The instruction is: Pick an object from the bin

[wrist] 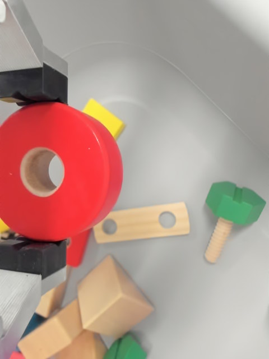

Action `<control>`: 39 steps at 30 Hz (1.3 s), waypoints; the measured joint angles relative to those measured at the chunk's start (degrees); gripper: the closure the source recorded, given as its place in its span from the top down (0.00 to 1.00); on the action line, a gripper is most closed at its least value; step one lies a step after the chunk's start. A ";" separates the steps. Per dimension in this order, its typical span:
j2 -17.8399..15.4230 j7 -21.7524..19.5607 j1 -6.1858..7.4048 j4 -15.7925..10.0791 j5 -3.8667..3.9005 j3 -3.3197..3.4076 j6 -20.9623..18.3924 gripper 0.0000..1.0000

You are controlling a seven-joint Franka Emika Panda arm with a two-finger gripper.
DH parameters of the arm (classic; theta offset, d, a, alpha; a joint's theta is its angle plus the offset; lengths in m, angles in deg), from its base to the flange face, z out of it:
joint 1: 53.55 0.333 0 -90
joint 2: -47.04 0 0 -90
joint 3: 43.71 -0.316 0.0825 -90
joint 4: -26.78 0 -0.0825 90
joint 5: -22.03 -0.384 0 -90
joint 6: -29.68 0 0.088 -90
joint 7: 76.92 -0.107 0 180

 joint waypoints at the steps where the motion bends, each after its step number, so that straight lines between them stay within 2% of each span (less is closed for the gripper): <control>1: -0.29 0.05 0.00 0.00 -0.07 -0.01 -0.27 0.00; 17: -7.69 0.97 0.06 1.29 -1.47 -0.12 -9.22 0.00; 27: -10.82 1.27 0.12 2.94 -1.97 -0.12 -14.17 0.00; 39: -13.04 1.49 0.20 4.69 -2.32 -0.12 -18.31 0.00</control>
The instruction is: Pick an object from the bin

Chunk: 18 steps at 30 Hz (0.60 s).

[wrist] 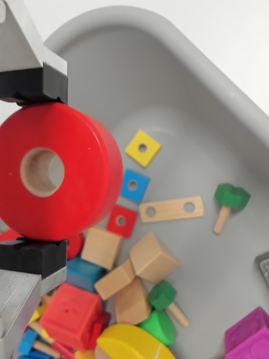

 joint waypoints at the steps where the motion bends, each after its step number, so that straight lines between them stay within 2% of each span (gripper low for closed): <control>1: -0.12 0.01 0.00 0.13 -0.02 0.00 -0.28 0.00; 18: -0.88 0.08 0.02 0.98 -0.09 0.00 -1.88 0.00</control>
